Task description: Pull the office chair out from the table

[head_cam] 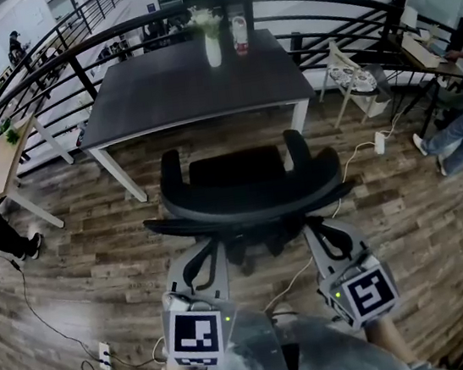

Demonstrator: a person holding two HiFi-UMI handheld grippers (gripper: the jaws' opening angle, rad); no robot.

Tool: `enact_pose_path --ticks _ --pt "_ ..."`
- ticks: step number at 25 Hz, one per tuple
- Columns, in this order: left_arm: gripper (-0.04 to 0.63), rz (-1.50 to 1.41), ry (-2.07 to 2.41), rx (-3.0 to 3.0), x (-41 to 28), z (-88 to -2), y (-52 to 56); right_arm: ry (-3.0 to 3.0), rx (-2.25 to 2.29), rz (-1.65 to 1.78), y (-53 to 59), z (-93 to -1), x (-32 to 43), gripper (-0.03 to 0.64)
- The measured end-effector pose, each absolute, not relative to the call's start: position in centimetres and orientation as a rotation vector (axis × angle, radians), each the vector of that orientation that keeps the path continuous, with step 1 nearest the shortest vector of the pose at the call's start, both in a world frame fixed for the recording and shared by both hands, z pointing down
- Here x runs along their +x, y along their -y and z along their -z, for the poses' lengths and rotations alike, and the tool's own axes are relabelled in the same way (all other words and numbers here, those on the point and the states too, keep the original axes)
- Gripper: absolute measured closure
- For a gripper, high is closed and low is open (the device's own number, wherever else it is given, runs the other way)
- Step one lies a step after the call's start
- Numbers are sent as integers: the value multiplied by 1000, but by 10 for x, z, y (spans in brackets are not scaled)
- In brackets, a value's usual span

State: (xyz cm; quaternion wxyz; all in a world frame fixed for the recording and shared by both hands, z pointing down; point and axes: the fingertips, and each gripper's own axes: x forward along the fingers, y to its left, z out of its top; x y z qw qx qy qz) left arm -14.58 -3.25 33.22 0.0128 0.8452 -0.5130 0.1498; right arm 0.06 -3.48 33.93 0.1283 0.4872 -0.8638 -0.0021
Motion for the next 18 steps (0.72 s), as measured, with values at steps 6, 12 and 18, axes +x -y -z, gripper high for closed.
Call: enact_pose_path --ticks 6,12,18 --pt "584 -464 1592 2630 -145 -333 34 2506 1420 7 35 -340 2 615" --pt "584 -471 1598 2641 -143 -334 34 2494 1423 11 34 -343 4 615" --pt "584 -478 1600 2644 -140 -336 40 2493 1423 2 39 -345 7 615"
